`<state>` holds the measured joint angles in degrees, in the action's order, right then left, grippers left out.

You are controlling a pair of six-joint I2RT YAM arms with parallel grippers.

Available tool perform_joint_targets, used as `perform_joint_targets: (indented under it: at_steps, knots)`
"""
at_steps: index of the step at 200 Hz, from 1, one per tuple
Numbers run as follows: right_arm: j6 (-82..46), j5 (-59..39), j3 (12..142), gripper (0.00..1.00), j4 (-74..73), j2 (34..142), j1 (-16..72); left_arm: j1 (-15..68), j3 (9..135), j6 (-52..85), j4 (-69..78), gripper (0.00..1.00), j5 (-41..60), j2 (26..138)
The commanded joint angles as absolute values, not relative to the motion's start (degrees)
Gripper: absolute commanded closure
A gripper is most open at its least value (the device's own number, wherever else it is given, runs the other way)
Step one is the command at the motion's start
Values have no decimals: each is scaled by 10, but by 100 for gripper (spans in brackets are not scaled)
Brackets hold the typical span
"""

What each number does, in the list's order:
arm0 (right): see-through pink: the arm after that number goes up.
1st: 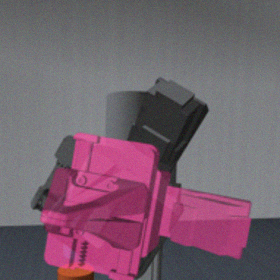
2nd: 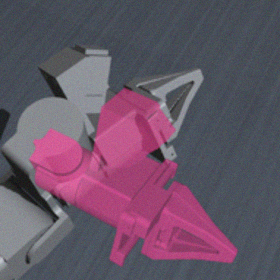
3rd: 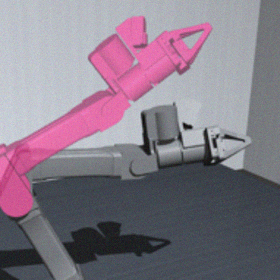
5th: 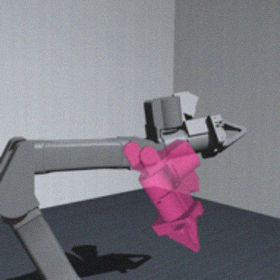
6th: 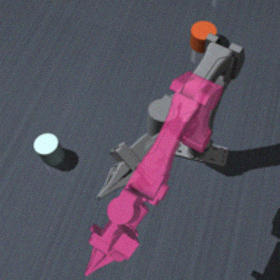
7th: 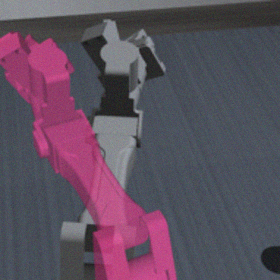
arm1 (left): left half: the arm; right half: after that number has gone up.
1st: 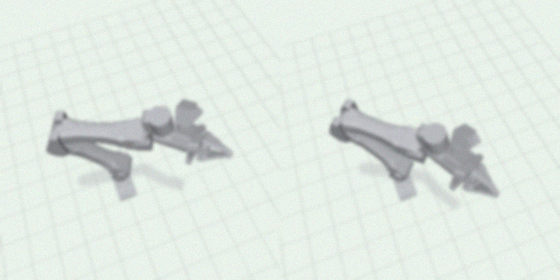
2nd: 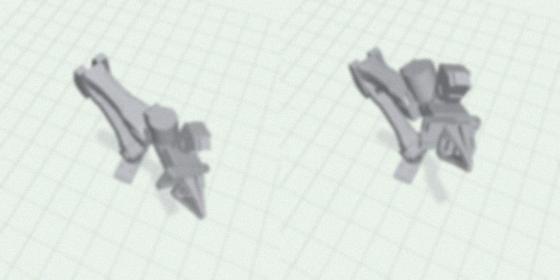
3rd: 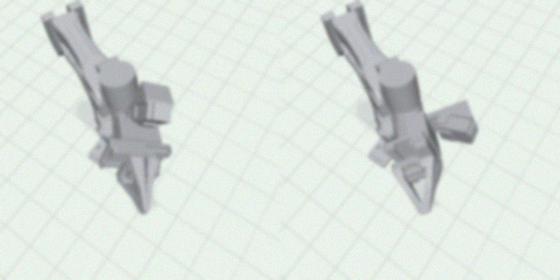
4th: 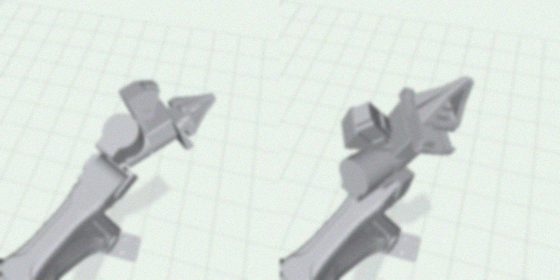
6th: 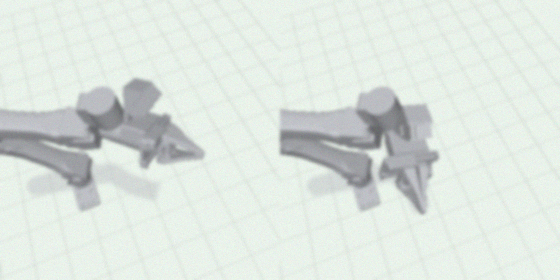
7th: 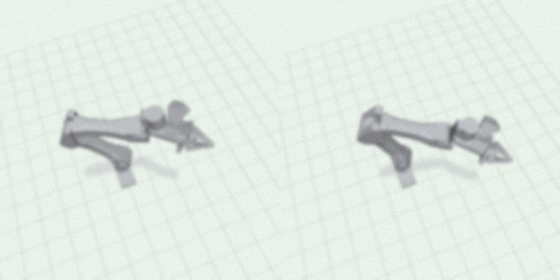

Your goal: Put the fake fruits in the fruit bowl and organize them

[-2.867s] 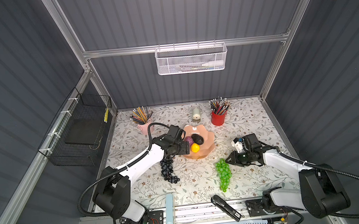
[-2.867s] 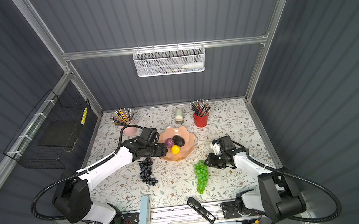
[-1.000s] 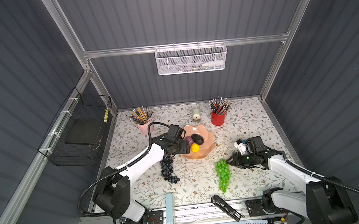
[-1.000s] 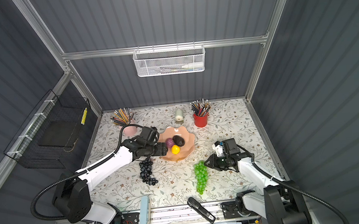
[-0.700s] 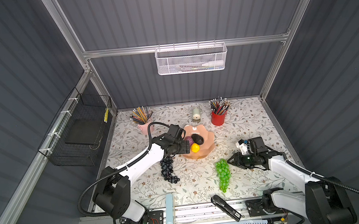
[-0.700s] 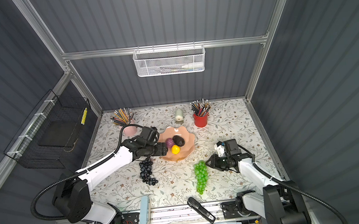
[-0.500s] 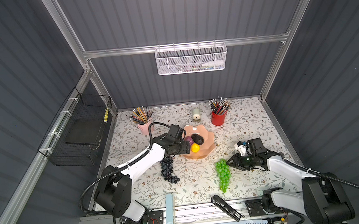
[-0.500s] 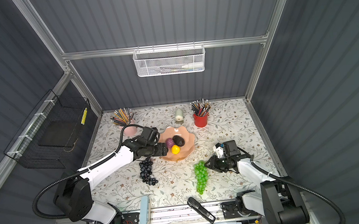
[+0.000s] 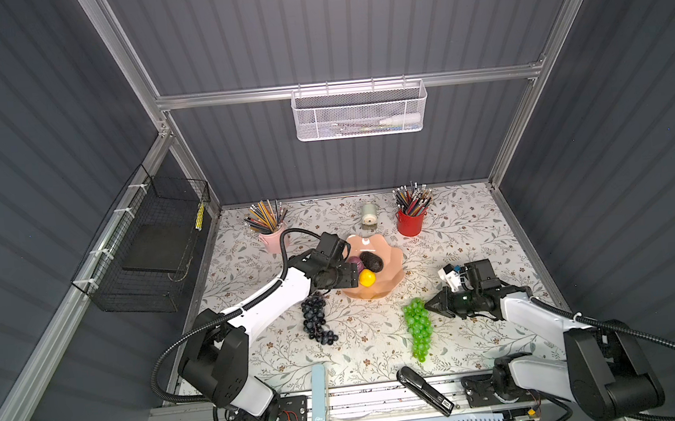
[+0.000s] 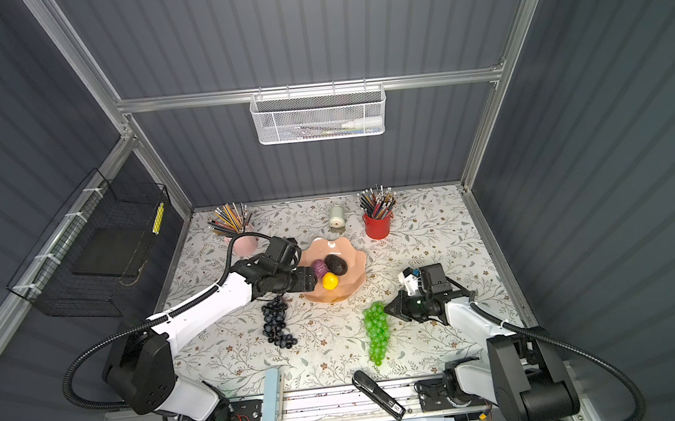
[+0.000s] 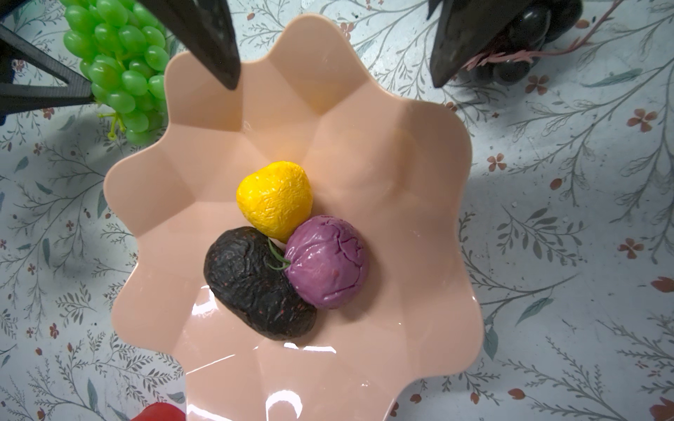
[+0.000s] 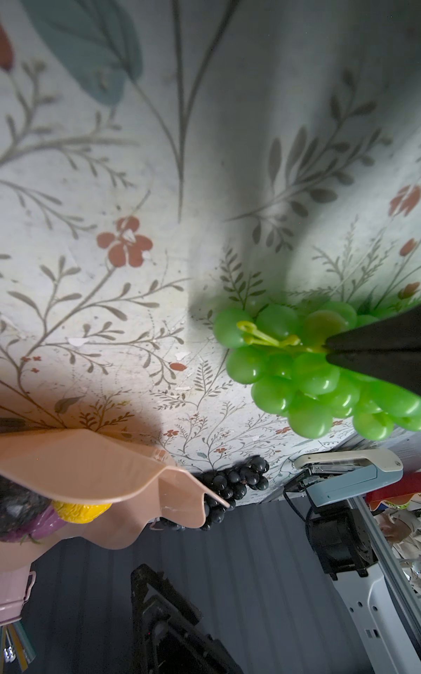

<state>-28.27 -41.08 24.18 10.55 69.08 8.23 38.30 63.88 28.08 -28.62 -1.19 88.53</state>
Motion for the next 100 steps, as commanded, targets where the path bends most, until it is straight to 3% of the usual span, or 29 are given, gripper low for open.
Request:
perform_joint_targets:
  at_steps: [1, 100]
  knots:
    - [-283, -413, 250, 100, 116, 670, 82, 382, 655, 276, -294, 18, -2, 891]
    - [-279, -370, 290, 100, 219, 544, 82, 382, 649, 276, -292, 18, -3, 883]
